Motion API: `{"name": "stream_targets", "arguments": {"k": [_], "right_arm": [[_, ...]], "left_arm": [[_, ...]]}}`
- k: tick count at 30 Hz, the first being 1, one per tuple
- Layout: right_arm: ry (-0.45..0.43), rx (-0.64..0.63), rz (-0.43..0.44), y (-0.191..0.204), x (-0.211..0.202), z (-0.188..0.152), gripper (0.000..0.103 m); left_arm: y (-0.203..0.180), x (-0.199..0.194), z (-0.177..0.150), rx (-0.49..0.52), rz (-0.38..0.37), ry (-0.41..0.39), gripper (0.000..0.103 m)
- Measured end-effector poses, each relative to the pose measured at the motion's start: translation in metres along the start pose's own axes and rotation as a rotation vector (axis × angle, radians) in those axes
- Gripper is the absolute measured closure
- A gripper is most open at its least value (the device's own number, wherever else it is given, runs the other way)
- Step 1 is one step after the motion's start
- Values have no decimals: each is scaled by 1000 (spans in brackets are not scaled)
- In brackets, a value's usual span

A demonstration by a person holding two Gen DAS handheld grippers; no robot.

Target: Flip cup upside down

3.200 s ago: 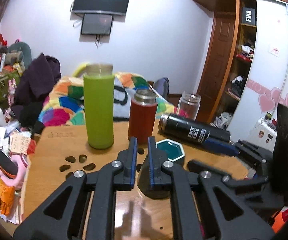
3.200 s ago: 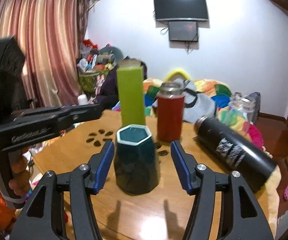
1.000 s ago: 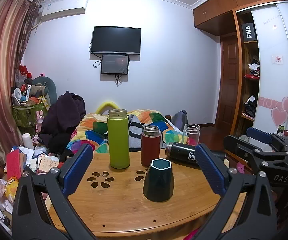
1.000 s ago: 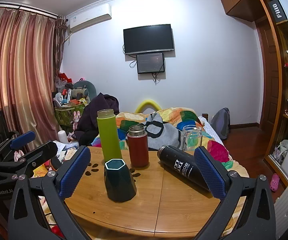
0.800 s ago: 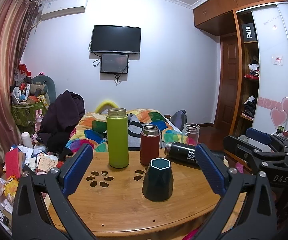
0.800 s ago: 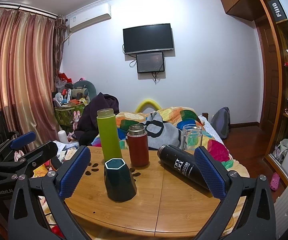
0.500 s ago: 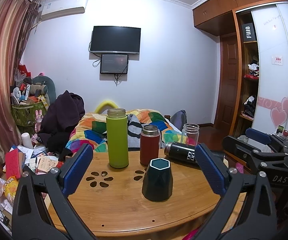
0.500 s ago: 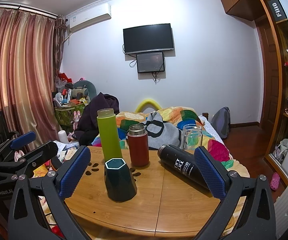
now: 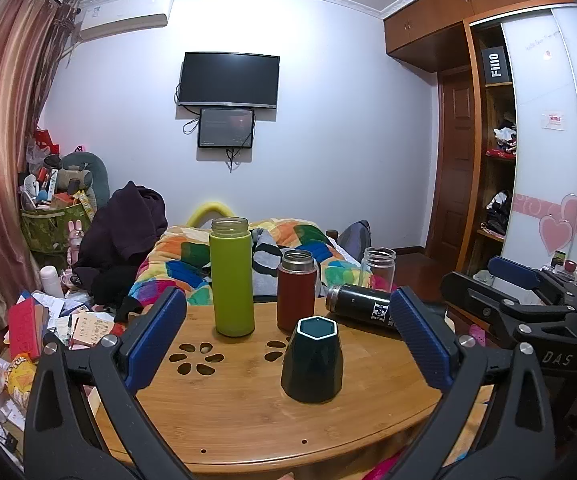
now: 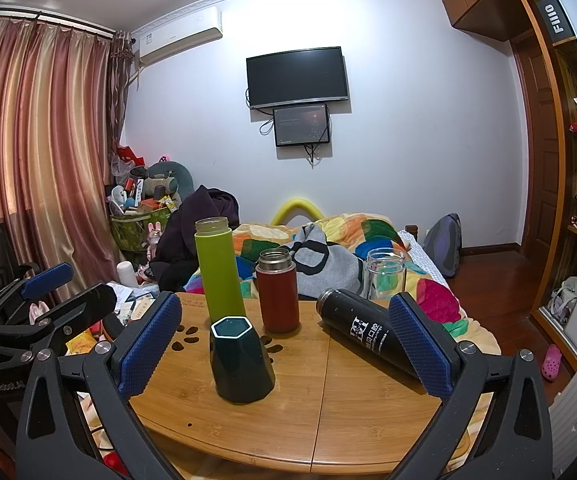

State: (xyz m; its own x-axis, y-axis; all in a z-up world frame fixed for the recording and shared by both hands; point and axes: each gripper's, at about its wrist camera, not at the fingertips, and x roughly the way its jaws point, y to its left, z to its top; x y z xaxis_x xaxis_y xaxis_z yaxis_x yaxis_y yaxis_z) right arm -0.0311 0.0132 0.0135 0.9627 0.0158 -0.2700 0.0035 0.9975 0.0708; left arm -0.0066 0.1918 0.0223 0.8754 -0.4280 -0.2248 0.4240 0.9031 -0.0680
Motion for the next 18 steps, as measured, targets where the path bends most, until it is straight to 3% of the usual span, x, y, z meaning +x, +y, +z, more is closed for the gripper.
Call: {"name": "stream_targets", "arguments": {"k": [18], "right_arm": [[3,-1,-2,0,0,-1,0]], "left_arm": [[3,3,-2,-12,-5,11,0]]}}
